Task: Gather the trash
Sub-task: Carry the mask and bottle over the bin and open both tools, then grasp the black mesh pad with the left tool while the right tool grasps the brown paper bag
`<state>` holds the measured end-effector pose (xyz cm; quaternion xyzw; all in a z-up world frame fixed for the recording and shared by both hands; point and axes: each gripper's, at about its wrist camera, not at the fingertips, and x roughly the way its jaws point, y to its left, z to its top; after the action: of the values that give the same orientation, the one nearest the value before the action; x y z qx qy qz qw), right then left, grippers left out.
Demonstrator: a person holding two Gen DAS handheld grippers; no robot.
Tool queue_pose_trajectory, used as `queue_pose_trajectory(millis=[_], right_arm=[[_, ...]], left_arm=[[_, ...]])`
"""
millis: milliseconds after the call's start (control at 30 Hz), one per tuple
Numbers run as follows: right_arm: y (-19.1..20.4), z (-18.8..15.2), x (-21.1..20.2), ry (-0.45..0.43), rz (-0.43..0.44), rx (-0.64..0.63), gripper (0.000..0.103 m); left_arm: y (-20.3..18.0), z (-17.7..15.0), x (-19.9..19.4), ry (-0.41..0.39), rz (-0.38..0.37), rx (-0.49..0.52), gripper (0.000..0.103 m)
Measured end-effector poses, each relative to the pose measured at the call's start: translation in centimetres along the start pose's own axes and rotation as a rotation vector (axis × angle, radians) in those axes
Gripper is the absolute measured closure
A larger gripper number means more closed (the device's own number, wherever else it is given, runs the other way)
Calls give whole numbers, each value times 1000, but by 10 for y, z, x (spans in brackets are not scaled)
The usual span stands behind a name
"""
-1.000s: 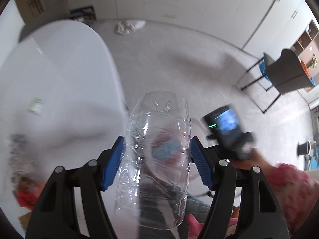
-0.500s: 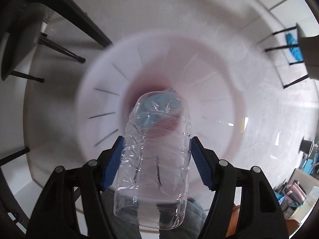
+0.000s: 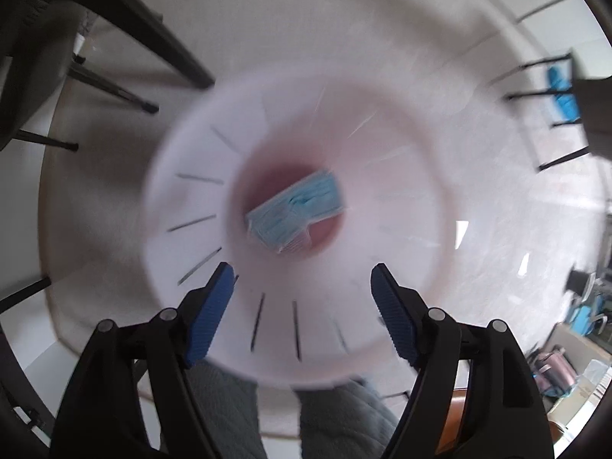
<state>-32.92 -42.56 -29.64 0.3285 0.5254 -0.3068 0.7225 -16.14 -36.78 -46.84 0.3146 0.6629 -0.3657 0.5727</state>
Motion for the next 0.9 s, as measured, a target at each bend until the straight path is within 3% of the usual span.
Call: queue_pose_trajectory(millis=[67,200,300,400,600,667,800,900], right_arm=[[16,14,-23,-36,20,-45,13],[67,46,-83,-148,127,-176,13],[110,63,-112,-205,201,-287,5],[167,73,-128,-235,294,-438,4],[304,59,-117,-172,480,-767,4],[355,41,-109,-106,583,-881,4],[445,-6,-93,7,697,-1110,4],[504,-49,-72,53,692,-1310,4]], left_arm=[[3,-12,-58,-89,-46,-7,31],[24,-47,-186,-313,-59,8,14],[54,-76,-265,-458,-6,-18,10],[106,-116,-329,-571,69,-121,8],[209,-205,-373,-635,266,-384,8],[242,-239,-373,-624,288,-462,8],[306,-313,-356,-566,326,-616,8],[343,-358,-329,-508,327,-660,8]])
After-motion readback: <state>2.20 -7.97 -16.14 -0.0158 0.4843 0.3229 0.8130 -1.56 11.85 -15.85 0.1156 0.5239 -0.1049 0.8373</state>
